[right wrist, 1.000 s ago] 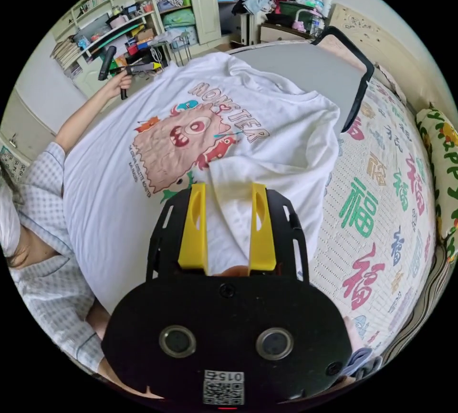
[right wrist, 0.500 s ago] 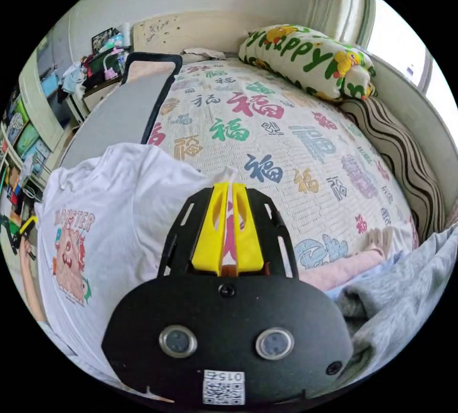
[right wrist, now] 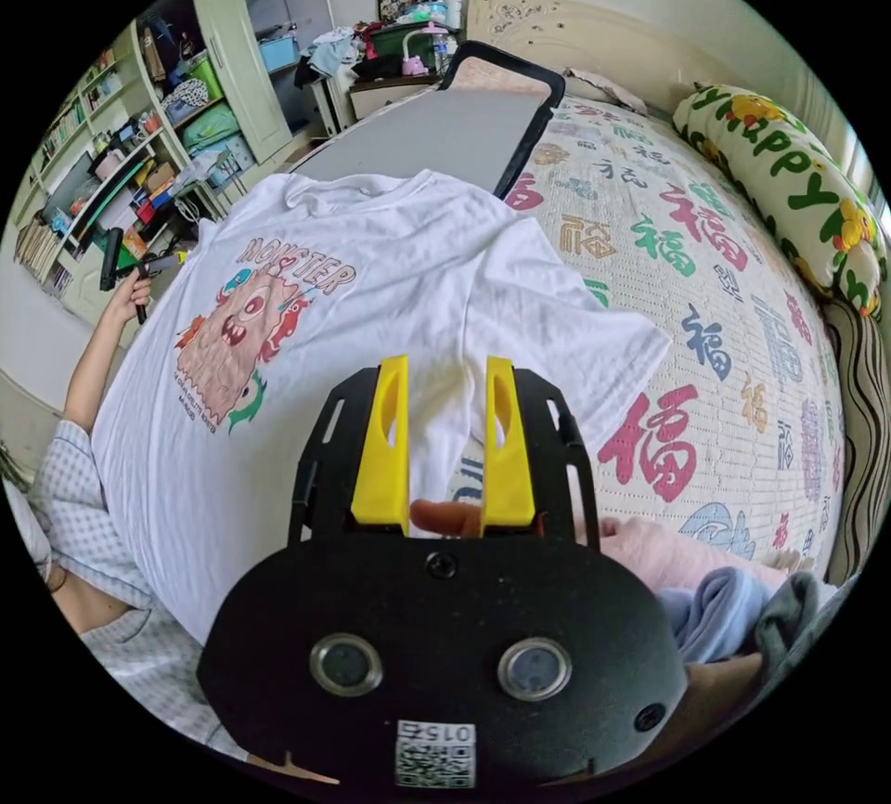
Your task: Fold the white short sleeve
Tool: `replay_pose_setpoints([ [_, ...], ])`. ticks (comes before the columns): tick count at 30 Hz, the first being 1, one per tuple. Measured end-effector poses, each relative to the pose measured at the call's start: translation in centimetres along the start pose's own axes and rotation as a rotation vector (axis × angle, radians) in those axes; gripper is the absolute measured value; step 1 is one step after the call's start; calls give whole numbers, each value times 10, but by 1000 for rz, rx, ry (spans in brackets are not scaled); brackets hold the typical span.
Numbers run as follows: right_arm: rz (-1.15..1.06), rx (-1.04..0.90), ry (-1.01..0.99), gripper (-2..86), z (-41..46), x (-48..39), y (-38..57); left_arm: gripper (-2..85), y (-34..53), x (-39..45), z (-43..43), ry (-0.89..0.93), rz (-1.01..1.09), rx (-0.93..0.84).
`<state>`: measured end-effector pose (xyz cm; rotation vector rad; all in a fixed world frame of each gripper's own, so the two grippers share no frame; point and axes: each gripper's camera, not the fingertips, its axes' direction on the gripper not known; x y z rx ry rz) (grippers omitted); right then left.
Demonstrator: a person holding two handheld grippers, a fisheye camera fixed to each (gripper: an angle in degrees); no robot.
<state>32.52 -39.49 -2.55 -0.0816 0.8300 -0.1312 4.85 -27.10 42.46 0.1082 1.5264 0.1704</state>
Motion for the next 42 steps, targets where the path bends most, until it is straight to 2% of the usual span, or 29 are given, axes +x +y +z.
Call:
replay_pose_setpoints([
  [4,13,2,31,116,-10,-2,3,-3,15,9,-20,-92,94,-108],
  [6,25,63,41,110,-20,-3,1,-5,19,6,-29,-252,78,-130],
  [8,54,142,27,100,-29,-3,-8,-7,13,12,-54,-436,44,-41],
  [9,58,159,16,98,-30,-4,-12,-7,11,20,-62,-428,63,6],
  [11,81,200,-23,92,-28,-8,-32,-8,-9,70,-75,-277,200,132],
  [13,96,209,-31,90,-20,-14,-49,-8,-31,121,-60,-181,321,133],
  [16,101,176,-33,87,-3,-30,-76,-6,-72,207,0,-139,472,15],
  [20,103,130,-4,77,19,-52,-102,-5,-119,283,87,-183,526,-156],
  [25,115,72,36,51,32,-60,-120,-5,-152,313,130,-204,501,-192],
  [27,125,61,55,22,35,-60,-124,-5,-160,316,134,-235,475,-139],
  [29,121,16,90,5,40,-62,-130,-5,-169,317,136,-325,415,-73],
  [32,90,9,149,-2,33,-67,-132,-6,-172,322,146,-502,400,-103],
  [37,22,44,160,-4,-10,-78,-95,-6,-128,347,103,-591,569,-13],
  [39,-22,73,90,-2,-43,-83,-62,-5,-96,350,65,-559,618,35],
  [42,-63,135,-73,5,-110,-92,15,-5,-27,341,-20,-378,648,101],
])
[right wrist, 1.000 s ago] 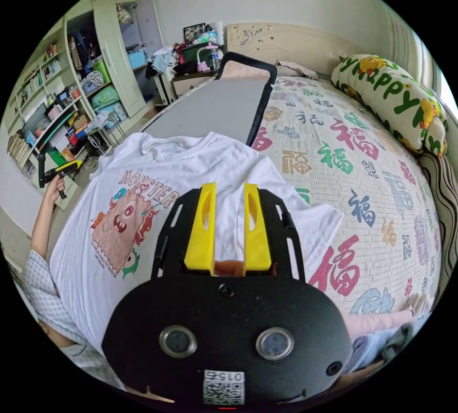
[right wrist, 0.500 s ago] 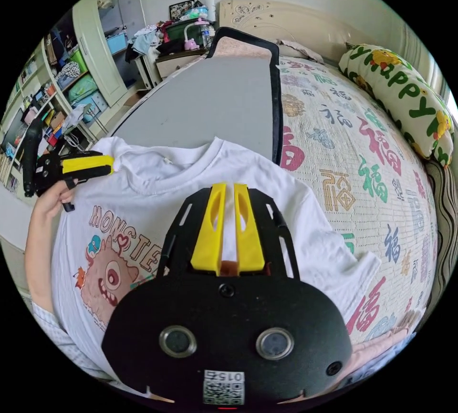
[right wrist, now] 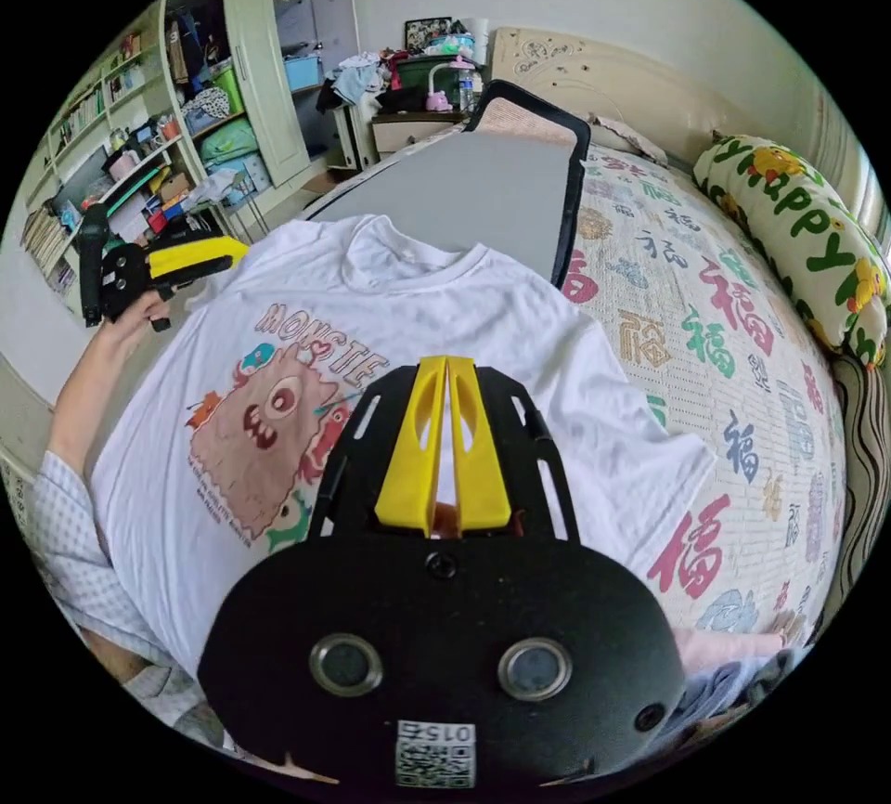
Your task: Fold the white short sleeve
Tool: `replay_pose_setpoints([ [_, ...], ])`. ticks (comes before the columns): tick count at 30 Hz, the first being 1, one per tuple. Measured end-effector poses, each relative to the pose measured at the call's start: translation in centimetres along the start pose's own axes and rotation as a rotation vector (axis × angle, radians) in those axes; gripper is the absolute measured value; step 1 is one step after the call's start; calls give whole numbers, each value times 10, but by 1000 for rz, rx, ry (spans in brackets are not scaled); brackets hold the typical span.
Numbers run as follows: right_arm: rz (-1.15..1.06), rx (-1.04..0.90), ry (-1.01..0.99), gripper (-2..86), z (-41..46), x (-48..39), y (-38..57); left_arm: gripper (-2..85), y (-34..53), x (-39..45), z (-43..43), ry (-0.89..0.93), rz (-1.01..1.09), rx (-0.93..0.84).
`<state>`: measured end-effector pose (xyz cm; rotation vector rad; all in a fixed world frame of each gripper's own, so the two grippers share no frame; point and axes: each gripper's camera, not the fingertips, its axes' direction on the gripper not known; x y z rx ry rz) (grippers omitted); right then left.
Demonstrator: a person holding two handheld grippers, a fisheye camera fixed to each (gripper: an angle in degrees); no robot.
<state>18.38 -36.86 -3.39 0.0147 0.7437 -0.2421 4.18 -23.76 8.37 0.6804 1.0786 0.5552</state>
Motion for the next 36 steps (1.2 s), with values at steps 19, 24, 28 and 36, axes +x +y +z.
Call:
replay_pose_setpoints([
  [19,213,138,-3,87,-252,-79,447,13,410,63,-286,238,-138,77],
  [24,413,288,-184,101,-264,-32,483,35,449,43,-273,301,-350,136],
  [28,479,320,-305,95,-270,-3,490,29,465,25,-269,296,-440,147],
  [36,355,271,-444,5,-288,4,472,0,480,3,-262,357,-423,128],
])
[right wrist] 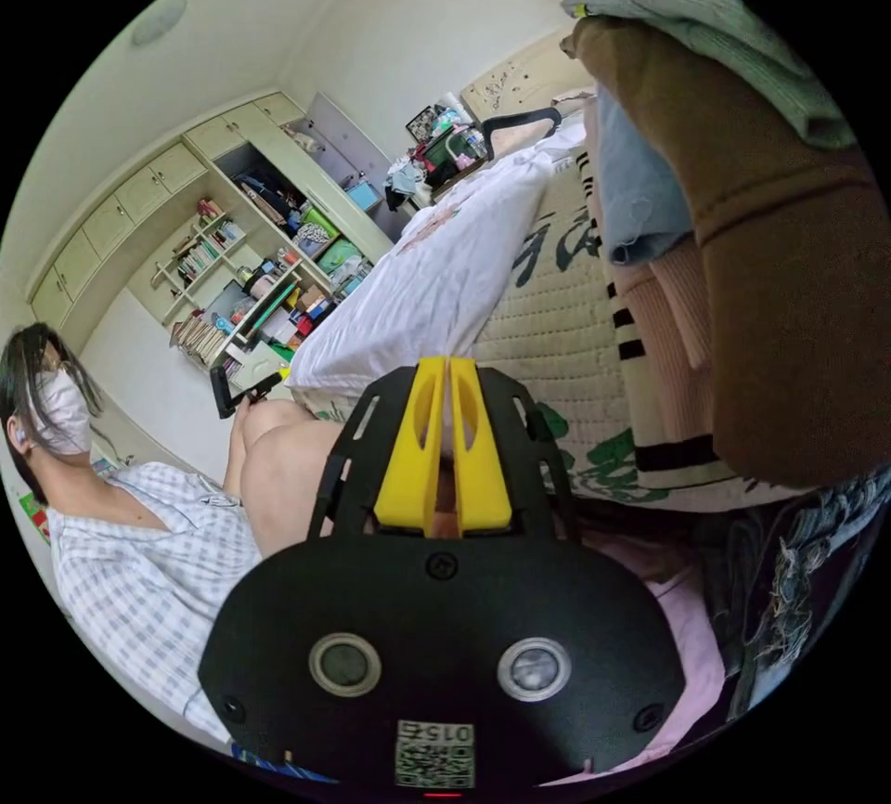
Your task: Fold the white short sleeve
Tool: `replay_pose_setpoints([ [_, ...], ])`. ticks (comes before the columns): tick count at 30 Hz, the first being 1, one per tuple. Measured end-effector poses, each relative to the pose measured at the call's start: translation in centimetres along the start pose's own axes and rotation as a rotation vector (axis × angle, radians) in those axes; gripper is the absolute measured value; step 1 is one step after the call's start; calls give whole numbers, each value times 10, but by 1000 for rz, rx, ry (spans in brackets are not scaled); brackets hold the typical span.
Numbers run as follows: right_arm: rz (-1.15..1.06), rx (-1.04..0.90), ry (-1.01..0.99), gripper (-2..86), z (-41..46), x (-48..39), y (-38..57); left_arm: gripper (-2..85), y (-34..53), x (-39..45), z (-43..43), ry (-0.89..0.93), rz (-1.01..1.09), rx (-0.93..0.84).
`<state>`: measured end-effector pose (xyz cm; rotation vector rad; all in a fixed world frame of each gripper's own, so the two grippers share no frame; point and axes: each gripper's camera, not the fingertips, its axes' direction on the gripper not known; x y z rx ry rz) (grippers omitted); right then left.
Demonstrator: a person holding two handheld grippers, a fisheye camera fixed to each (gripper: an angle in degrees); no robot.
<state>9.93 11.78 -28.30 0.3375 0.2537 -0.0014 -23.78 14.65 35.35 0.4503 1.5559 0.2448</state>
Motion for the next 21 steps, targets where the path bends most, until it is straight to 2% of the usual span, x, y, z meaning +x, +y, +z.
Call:
replay_pose_setpoints([
  [5,19,46,126,-3,-42,-1,1,-4,21,-5,-32,6,33,18],
  [8,42,75,103,-2,-62,5,6,-2,37,-9,-45,-36,26,5],
  [12,36,17,145,5,-53,5,3,8,46,-24,-51,-2,-29,55],
  [16,49,49,111,65,-47,8,-3,85,29,-36,-24,19,-89,44],
  [19,23,30,68,98,-35,7,-7,78,15,-36,5,98,-76,9],
  [21,14,-17,58,91,-21,7,-11,54,14,-33,7,17,-67,9],
])
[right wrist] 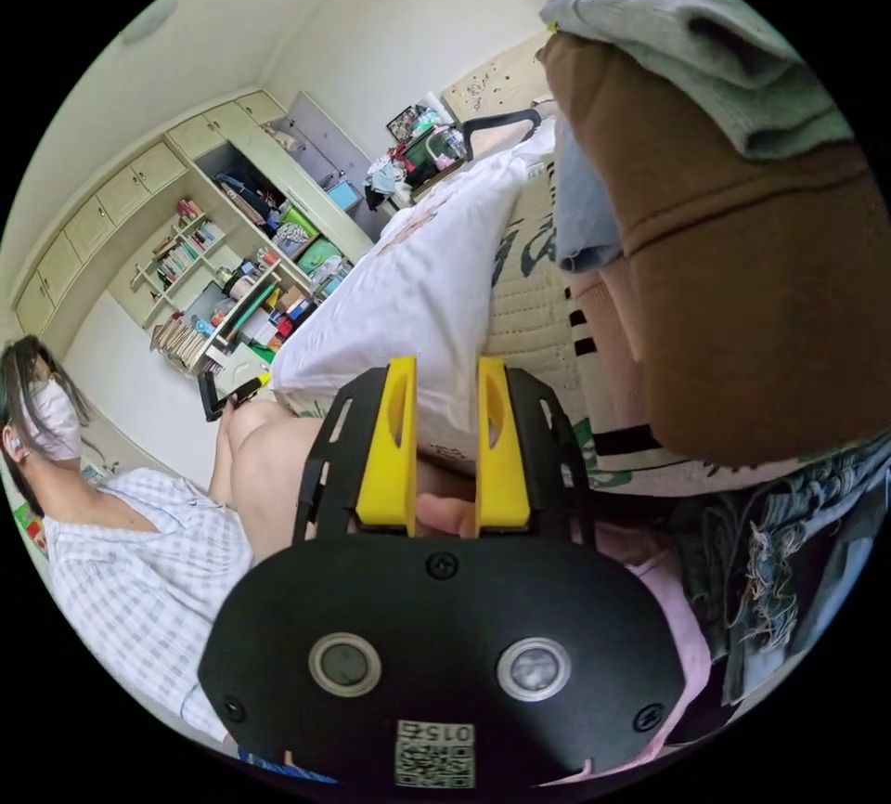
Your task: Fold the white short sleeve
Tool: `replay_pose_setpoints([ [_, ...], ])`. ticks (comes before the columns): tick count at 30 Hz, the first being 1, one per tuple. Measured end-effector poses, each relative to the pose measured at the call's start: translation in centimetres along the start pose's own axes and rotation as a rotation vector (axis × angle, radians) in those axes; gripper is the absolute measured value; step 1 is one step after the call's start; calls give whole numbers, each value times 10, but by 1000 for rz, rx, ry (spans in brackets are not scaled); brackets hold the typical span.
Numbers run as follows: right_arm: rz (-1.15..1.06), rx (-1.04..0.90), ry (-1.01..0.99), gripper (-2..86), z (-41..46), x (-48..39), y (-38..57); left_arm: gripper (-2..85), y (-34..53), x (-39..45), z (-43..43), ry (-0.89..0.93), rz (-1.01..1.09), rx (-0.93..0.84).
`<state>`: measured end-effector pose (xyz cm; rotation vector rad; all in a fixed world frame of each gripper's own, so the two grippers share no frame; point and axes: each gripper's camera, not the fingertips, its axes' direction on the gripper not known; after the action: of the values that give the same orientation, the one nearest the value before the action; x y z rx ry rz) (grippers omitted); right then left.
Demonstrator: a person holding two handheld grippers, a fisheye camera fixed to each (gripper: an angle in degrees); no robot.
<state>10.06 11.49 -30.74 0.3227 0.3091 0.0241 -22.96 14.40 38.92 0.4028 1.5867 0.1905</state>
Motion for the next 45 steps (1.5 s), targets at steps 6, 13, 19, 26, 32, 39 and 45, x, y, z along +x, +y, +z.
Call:
replay_pose_setpoints([
  [6,9,1,48,5,12,3,1,5,12,3,-7,68,16,11],
  [13,-12,-31,127,3,25,2,2,3,13,24,5,20,72,-67],
  [19,-66,8,221,45,7,0,-38,10,-48,6,-37,-213,65,33],
  [26,-274,-44,263,78,107,-38,-228,64,-295,-17,97,-209,204,72],
  [32,-245,-117,207,92,277,-8,-392,71,-404,-92,306,-320,109,-246],
  [39,-216,-168,250,95,398,41,-471,54,-382,-185,358,-146,-72,-327],
  [45,-224,-186,292,98,449,77,-510,9,-356,-204,303,10,-64,-255],
])
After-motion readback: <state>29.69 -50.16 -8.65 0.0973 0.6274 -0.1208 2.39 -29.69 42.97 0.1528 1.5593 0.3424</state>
